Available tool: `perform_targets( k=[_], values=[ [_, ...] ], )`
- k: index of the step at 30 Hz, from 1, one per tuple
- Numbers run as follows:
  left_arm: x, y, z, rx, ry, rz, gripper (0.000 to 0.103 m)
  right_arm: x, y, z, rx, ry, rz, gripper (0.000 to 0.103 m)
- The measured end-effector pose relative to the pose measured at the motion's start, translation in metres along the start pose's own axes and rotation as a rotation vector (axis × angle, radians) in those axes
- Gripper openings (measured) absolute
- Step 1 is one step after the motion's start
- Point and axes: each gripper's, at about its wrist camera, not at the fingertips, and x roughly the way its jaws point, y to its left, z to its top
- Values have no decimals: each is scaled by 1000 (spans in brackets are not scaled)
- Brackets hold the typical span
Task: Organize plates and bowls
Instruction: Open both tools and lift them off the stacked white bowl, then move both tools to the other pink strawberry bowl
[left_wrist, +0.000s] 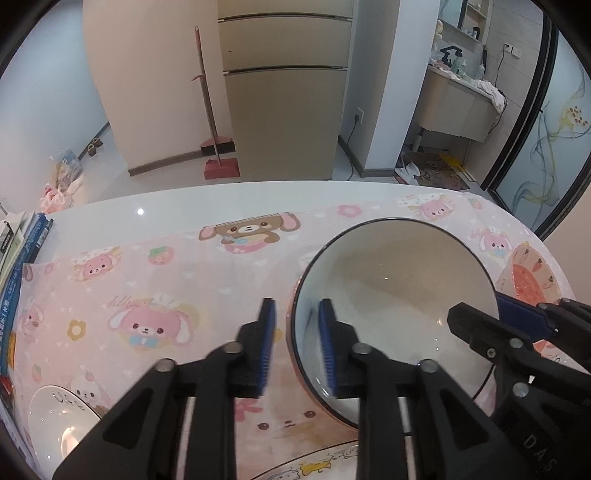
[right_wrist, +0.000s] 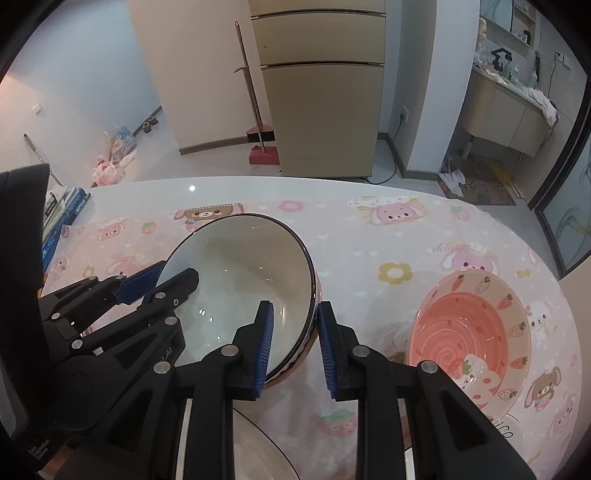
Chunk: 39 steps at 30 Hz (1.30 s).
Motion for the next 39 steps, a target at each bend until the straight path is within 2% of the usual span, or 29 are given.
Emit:
perform_targets(
  k=[1, 5, 7, 9, 10, 12, 18, 21, 24, 27, 28, 30, 32, 34, 35, 37, 39],
  values=[
    [-3, 2, 1, -5, -12, 4, 42, 1, -1, 0, 4, 2, 0, 26],
    [-15, 7, 5, -28, -42, -14, 51, 1, -5, 1, 32, 9, 12, 26],
    [-21, 9, 7, -37, -57, -15, 60, -2, -7, 2, 42, 3, 15, 26],
    [-29, 9, 8, -31, -78, -4, 66, -7, -8, 3, 48, -11, 9, 30],
    [-34, 8, 9, -26, -92, 3, 69, -10, -9, 3, 52, -20, 6, 35],
    [-44, 6, 10, -23, -115, 7, 72, -18, -10, 3, 54, -50, -3, 41],
    [-77, 5, 16, -28, -200, -24, 78, -46, -20, 7, 87, -113, 15, 43],
    [-94, 6, 17, -29, -246, -17, 82, -63, -24, 9, 97, -152, 14, 44],
    [-108, 5, 17, -22, -289, -2, 88, -84, -25, 7, 100, -207, -13, 48],
    [-126, 2, 16, -7, -359, -9, 89, -112, -24, 4, 63, -277, -54, 52],
    [-134, 0, 14, 6, -389, -5, 89, -122, -25, 2, 58, -297, -70, 56],
    [-148, -3, 12, 17, -427, 23, 89, -149, -30, -2, 74, -355, -95, 59],
    [-165, -5, 9, 12, -465, 15, 92, -173, -37, -7, 91, -399, -72, 62],
    [-180, -8, 10, -8, -501, -16, 102, -201, -47, -14, 105, -456, -50, 66],
    [-189, -12, 14, -25, -522, -29, 102, -212, -51, -17, 115, -483, -56, 67],
    [-205, -22, 23, -61, -543, -32, 102, -239, -63, -27, 154, -548, -120, 72],
    [-226, -36, 31, -74, -571, -78, 102, -260, -73, -35, 185, -594, -197, 75]
  ],
)
